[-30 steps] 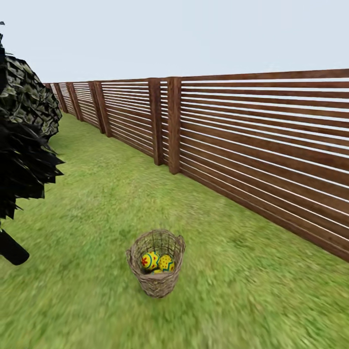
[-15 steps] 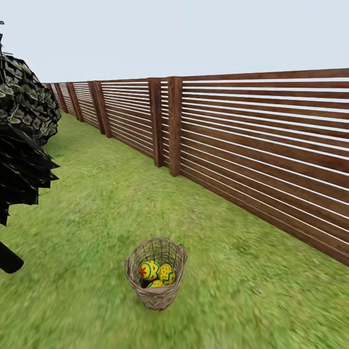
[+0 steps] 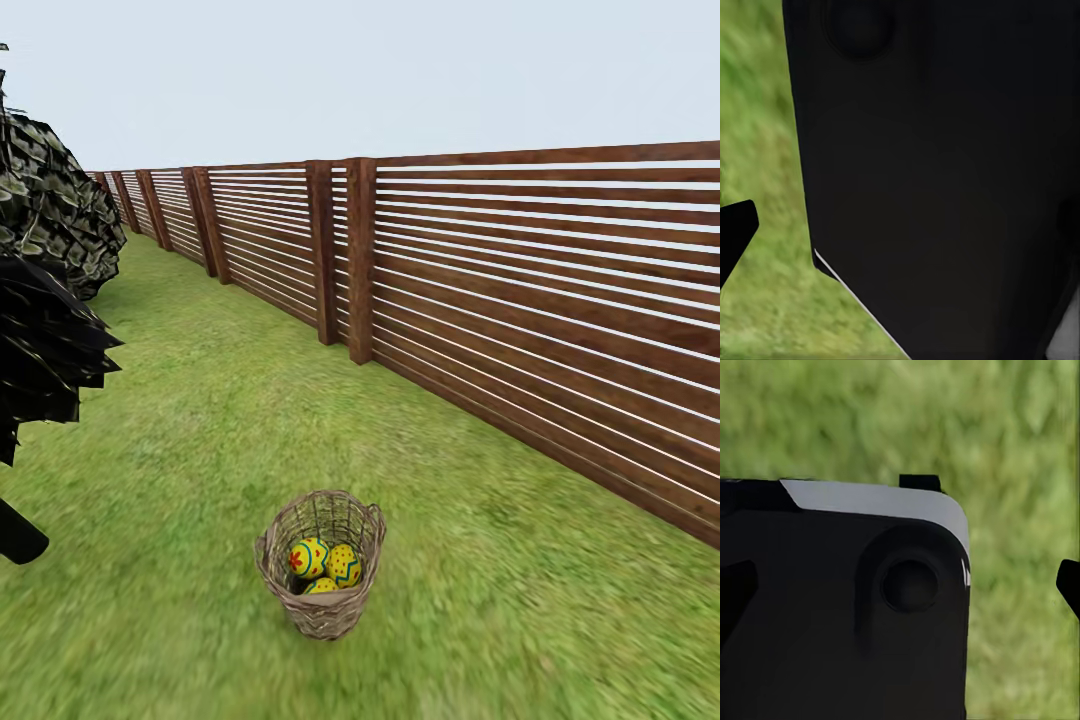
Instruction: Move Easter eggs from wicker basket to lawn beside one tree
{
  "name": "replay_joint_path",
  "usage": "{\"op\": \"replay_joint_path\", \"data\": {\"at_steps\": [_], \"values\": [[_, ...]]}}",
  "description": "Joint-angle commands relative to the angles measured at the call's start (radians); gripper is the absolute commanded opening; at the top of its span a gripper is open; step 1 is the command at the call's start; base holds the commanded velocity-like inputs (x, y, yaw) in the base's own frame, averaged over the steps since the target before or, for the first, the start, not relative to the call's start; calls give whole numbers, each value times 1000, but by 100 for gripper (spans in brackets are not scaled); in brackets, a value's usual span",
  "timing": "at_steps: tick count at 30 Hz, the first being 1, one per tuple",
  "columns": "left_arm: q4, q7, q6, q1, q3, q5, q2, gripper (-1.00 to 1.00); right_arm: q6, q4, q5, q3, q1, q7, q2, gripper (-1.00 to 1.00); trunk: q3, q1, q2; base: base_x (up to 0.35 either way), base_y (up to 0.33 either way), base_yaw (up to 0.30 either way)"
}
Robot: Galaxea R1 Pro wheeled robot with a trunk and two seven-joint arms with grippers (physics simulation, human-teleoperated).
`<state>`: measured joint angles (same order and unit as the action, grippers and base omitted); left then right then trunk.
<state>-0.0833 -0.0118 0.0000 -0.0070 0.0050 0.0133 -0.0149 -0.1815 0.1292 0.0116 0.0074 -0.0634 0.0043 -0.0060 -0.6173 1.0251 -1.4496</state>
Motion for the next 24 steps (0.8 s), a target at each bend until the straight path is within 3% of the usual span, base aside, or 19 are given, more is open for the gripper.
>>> {"op": "replay_joint_path", "data": {"at_steps": [1,2,4,8,10,13,16,19,20,21,23,24], "values": [[-9,2,15,-13,1,2,2,100,9,24,15,7,-4,0,-1,100,-1,0,0,0,0,0],[-13,3,25,-21,1,1,3,100,17,36,23,9,-6,-1,-3,100,-1,0,0,0,0,0],[-32,8,108,-81,2,0,12,100,84,102,61,11,-30,-1,-18,100,-1,0,0,0,0,0],[-90,9,385,-252,23,14,86,100,397,312,87,5,-77,4,-57,100,-1,0,0,0,0,0],[-174,10,495,-322,49,27,105,100,539,447,89,1,-86,3,-66,100,-1,0,0,0,0,0],[-340,11,606,-402,82,35,109,100,725,661,92,-1,-112,-1,-68,100,-1,0,0,0,0,0],[-518,10,731,-481,92,37,108,100,918,795,88,0,-219,-1,-67,100,-1,0,0,0,0,0],[-679,9,830,-546,99,38,106,100,1040,778,86,-1,-380,-2,-66,100,-1,0,0,0,0,0],[-747,9,851,-569,103,39,101,100,1061,728,85,-1,-464,-3,-65,100,-1,0,0,0,0,0],[-833,11,864,-601,120,37,73,100,1061,594,87,-2,-619,-4,-65,100,-1,0,0,0,0,0],[-855,12,866,-632,138,37,65,100,1020,519,88,-1,-695,-4,-65,100,-1,0,0,0,0,0],[-868,12,865,-658,166,38,59,100,960,451,88,-1,-764,-5,-64,100,-1,0,0,0,0,0]]}}
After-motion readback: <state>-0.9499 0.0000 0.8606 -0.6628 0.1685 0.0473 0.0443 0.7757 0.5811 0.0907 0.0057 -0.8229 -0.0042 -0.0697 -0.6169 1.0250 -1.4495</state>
